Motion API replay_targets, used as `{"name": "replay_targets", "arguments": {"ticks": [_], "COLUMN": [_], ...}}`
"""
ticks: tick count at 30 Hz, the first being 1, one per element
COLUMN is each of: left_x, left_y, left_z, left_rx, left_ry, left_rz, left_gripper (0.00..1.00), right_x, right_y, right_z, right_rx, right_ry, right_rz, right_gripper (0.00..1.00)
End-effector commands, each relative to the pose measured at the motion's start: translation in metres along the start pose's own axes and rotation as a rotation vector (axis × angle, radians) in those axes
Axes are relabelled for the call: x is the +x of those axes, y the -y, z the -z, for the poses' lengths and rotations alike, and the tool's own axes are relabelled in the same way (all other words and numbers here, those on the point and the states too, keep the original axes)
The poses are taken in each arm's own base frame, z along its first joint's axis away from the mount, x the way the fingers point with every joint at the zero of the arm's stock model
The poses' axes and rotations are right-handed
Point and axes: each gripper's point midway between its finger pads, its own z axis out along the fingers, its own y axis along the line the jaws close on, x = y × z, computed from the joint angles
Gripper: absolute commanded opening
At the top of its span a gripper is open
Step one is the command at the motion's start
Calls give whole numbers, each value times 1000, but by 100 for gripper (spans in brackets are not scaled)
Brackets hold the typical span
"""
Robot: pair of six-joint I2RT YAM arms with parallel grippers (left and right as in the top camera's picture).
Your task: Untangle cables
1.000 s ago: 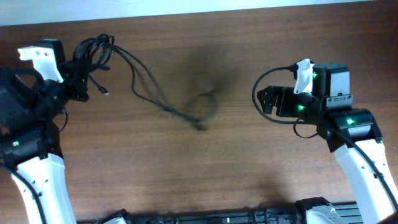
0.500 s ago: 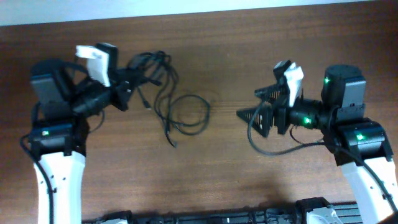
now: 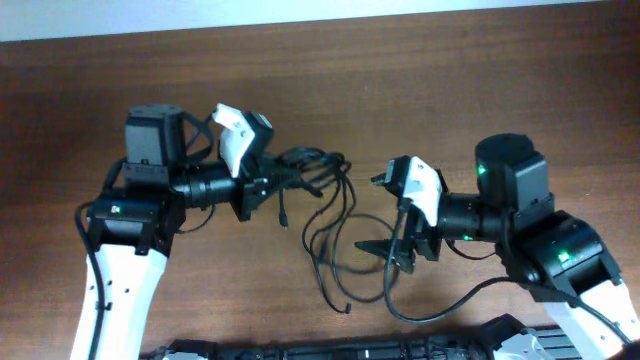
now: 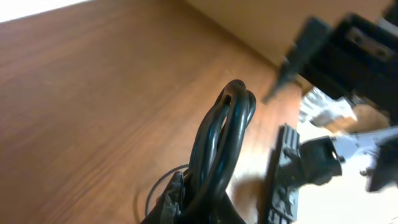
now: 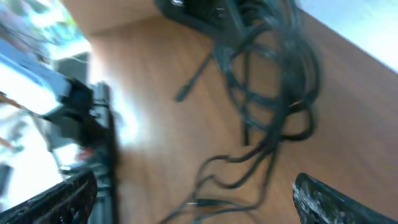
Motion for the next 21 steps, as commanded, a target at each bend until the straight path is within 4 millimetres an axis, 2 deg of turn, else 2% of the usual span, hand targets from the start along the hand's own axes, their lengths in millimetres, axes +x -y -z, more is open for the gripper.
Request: {"name": "replay_targets", "arguments": {"ticks": [1,6,9,11,13,21], "left_x": [6,16,14,13,12,9], "left_y": [24,36,43,44,45,50], "left_z": [-1,-5,-10,-11,-11,-11], "left_rx": [87,133,153,158,159,188], "left_ry": [-15,-46,-41,-36,-35,-15], "left_rz": [-161,-280,-337,-354,-355,-357], "left_gripper": [0,0,0,0,0,0], "right_x": [3,-5,-6,-6,-7,-13], "right_y": [19,19,20,18,17,-2], "right_z": [0,-1,-1,-1,-1,-3], "right_rx": [135,137,137,131,126,27], "right_ry": [-61,-53,-52,-49,-45,24], "right_rz": [212,472,505,504,505,507], "right_gripper": [98,87,75,57,45,43]}}
